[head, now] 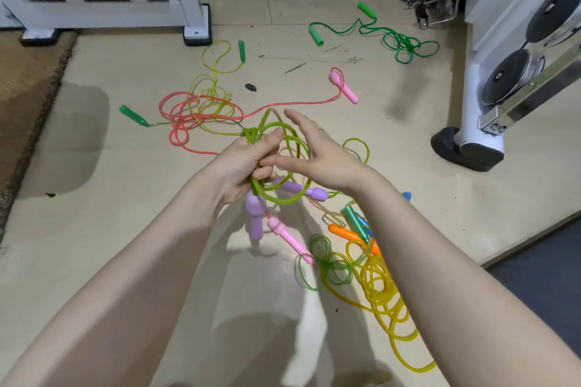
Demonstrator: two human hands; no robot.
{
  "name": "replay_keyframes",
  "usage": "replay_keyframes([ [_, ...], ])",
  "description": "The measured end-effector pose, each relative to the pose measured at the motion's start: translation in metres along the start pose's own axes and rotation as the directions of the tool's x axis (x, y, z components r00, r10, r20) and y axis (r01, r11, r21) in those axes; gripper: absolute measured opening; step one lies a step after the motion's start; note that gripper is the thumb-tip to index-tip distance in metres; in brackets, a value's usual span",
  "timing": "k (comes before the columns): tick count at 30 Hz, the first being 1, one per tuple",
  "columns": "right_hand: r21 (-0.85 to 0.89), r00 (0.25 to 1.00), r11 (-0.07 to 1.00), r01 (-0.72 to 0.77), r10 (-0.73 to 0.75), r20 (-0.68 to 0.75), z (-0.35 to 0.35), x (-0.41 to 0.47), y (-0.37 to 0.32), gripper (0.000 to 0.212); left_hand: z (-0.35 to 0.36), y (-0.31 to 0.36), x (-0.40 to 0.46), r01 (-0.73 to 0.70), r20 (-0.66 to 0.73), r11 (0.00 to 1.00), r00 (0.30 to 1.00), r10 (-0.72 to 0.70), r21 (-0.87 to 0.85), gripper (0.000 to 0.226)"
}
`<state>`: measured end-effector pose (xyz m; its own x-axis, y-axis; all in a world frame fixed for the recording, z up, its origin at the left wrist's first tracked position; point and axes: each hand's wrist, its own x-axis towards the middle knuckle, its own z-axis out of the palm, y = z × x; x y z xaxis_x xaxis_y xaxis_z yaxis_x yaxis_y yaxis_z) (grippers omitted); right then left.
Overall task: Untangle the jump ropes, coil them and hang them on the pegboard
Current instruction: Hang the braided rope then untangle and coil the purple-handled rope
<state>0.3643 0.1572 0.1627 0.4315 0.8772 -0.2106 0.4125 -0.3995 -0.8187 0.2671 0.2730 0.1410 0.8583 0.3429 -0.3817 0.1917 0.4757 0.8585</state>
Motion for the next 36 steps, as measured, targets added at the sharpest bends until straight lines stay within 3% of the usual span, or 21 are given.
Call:
replay_keyframes([
  [3,0.074,0.996,0.997,0.035,-0.029,-0.081,0.001,0.000,0.012,0.061,-0.003,0.003,-0.008,0.051,0.198,0.996,0.980,-0.035,-0.076,0.032],
  [7,0.225,0.988,0.970,0.090,-0.059,-0.144,0.005,0.001,0.017,0.059,0.009,0.003,-0.013,0.124,0.509,0.982,0.860,-0.034,-0.144,0.026],
  [10,0.402,0.997,0.913,0.065,-0.046,-0.056,0.000,0.001,0.017,0.051,0.014,0.003,-0.012,0.159,0.601,0.965,0.799,-0.002,-0.208,0.035],
  [13,0.432,0.999,0.902,0.024,-0.007,-0.040,0.002,0.003,0.014,0.042,0.012,0.003,-0.008,0.224,0.694,0.933,0.720,0.035,-0.280,0.029],
  [16,0.171,0.959,0.971,0.164,-0.117,-0.259,0.003,0.003,0.013,0.074,0.006,0.002,-0.005,0.249,0.692,0.923,0.721,0.026,-0.294,0.027],
  [19,-0.052,0.918,0.940,0.336,-0.340,-0.203,-0.005,0.007,0.010,0.064,0.001,0.000,-0.006,0.224,0.661,0.929,0.750,0.029,-0.295,0.025],
  [23,-0.160,0.924,0.951,0.263,-0.296,-0.242,-0.009,0.005,0.004,0.020,-0.001,0.000,-0.006,0.237,0.653,0.904,0.755,0.060,-0.356,0.020],
  [26,-0.358,0.929,0.919,0.164,-0.266,-0.257,-0.003,0.002,0.007,0.034,0.003,-0.001,-0.009,0.212,0.621,0.906,0.781,0.069,-0.367,0.016],
  [28,-0.471,0.922,0.870,0.149,-0.294,-0.250,0.000,0.002,0.009,0.035,0.005,-0.001,-0.010,0.184,0.553,0.924,0.832,0.034,-0.335,0.028],
  [32,-0.487,0.894,0.838,0.245,-0.390,-0.221,-0.003,0.004,0.007,0.047,0.006,0.002,-0.011,0.184,0.495,0.950,0.868,-0.037,-0.252,0.046],
  [36,-0.424,0.889,0.863,0.275,-0.396,-0.229,-0.007,0.005,0.007,0.040,-0.001,0.004,-0.010,0.292,0.629,0.923,0.774,-0.074,-0.250,0.044],
])
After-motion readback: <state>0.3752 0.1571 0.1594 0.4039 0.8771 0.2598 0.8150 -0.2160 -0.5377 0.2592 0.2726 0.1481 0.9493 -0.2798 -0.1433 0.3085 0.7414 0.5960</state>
